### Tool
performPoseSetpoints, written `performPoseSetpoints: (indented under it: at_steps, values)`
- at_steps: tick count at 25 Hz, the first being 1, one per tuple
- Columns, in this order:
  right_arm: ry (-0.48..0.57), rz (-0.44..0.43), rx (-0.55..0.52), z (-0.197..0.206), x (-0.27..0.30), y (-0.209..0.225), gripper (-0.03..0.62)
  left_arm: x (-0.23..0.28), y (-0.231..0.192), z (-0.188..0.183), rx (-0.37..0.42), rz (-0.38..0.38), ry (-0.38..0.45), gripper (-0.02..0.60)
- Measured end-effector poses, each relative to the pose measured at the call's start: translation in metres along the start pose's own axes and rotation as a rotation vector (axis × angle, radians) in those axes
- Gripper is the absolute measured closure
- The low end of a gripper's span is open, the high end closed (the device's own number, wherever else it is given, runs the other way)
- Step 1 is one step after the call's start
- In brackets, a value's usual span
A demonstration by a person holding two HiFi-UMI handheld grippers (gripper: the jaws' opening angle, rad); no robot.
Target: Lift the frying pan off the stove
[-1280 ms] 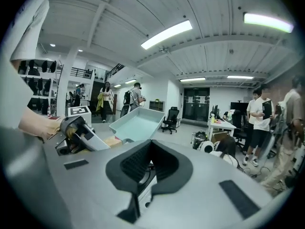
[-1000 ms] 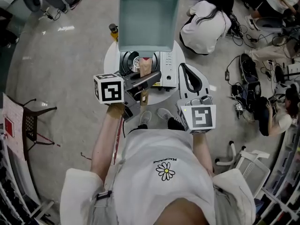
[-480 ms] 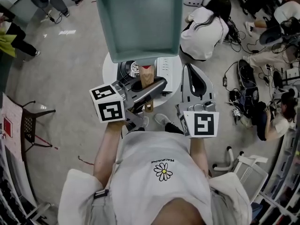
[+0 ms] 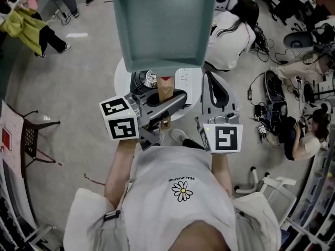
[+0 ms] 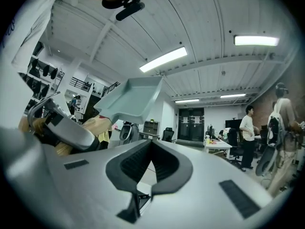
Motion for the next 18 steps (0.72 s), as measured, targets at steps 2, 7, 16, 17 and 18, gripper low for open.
performPoseSetpoints:
  at_steps: [2, 7, 16, 17, 18]
  values:
    - [0.002, 0.000, -0.015, 0.000, 0.001, 0.001, 0.591, 0.000, 0.001, -0.001, -0.005, 0.000, 0.000, 0.572]
    - [-0.004, -0.004, -0.011, -0.001, 0.005, 0.002, 0.591, -0.002, 0.002, -0.005, 0.000, 0.001, 0.003, 0.572]
    - [0.010, -0.005, -0.014, -0.006, 0.000, 0.004, 0.591, -0.002, 0.008, -0.011, 0.023, -0.015, 0.010, 0.572]
    - [0.011, -0.004, -0.015, -0.007, 0.000, 0.005, 0.591, -0.002, 0.008, -0.011, 0.023, -0.019, 0.010, 0.572]
    - [0.013, -0.003, -0.016, -0.007, -0.001, 0.005, 0.591, -0.002, 0.008, -0.011, 0.026, -0.025, 0.008, 0.572]
Point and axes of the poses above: the fingertips, and each gripper's own axes: x forward along the fingers, y to its right, z out of its underside, the point moved 6 cm from there along -x, backward along the fingers, and after that the axes turned 11 degrees about -y, right-handed, at the moved point
